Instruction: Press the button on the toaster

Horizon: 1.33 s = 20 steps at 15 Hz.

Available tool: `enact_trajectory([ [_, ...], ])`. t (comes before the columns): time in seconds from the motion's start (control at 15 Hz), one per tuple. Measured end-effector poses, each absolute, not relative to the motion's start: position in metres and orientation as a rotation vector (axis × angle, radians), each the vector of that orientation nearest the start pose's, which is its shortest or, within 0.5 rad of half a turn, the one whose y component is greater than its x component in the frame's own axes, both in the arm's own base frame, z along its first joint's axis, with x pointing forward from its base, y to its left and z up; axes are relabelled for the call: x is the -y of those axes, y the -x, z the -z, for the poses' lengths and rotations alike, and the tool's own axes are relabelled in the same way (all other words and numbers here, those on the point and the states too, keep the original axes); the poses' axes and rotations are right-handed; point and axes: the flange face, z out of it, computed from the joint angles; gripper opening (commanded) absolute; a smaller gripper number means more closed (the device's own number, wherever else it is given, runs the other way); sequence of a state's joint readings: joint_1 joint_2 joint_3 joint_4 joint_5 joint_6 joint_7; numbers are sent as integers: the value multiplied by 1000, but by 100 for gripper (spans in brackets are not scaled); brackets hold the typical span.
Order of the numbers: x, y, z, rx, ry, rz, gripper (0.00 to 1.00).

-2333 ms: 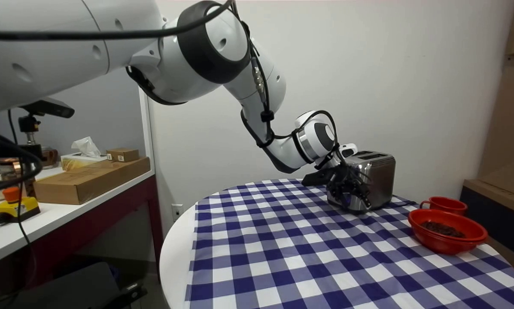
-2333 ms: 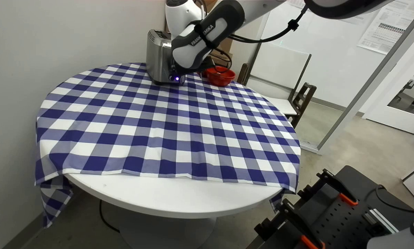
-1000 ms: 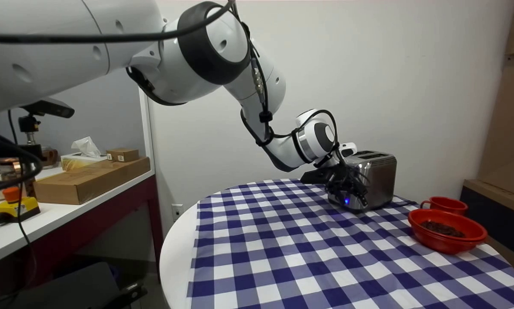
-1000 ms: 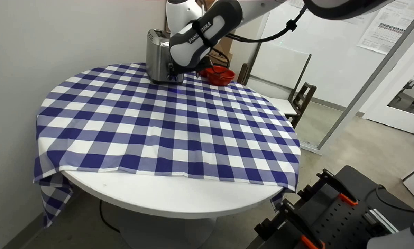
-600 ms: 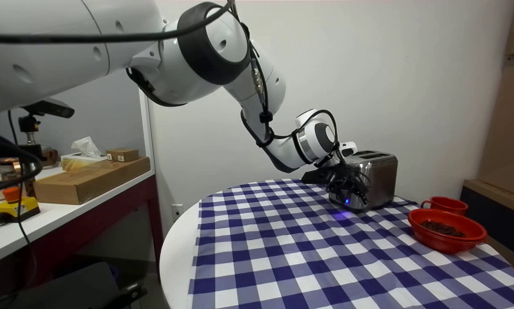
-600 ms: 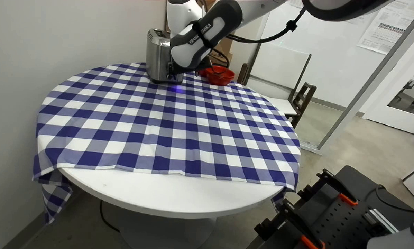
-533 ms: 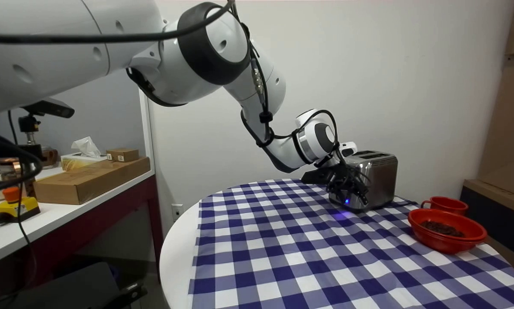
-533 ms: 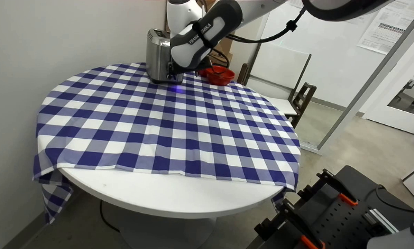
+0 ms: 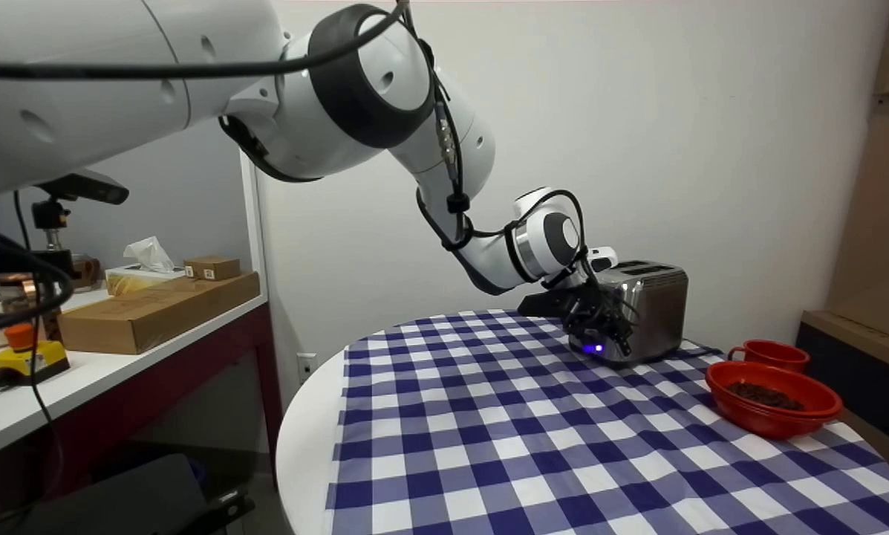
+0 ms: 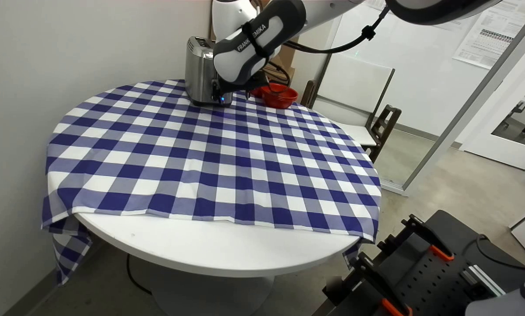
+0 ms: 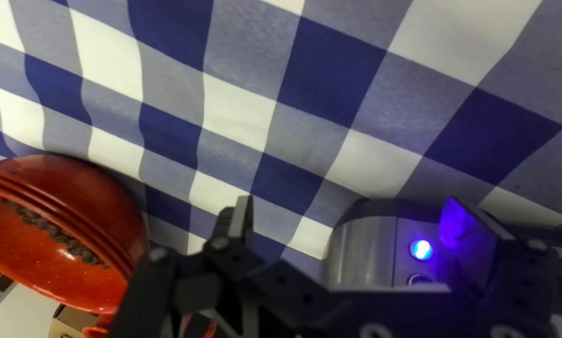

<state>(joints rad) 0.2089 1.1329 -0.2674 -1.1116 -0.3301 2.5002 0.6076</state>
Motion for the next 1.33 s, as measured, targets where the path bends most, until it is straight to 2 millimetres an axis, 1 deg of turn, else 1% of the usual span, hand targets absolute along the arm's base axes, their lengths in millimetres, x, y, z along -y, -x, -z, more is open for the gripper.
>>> enact_trajectory([
  [0.27, -27, -785, -150, -392, 3452, 566, 100],
  [0.47, -21, -786, -153, -409, 3481, 510, 100],
  [0.67, -16, -788, -158, -432, 3490, 492, 100],
  [0.87, -16, -789, -161, -436, 3491, 495, 100],
  [1.33, -20, -791, -154, -430, 3498, 484, 100],
])
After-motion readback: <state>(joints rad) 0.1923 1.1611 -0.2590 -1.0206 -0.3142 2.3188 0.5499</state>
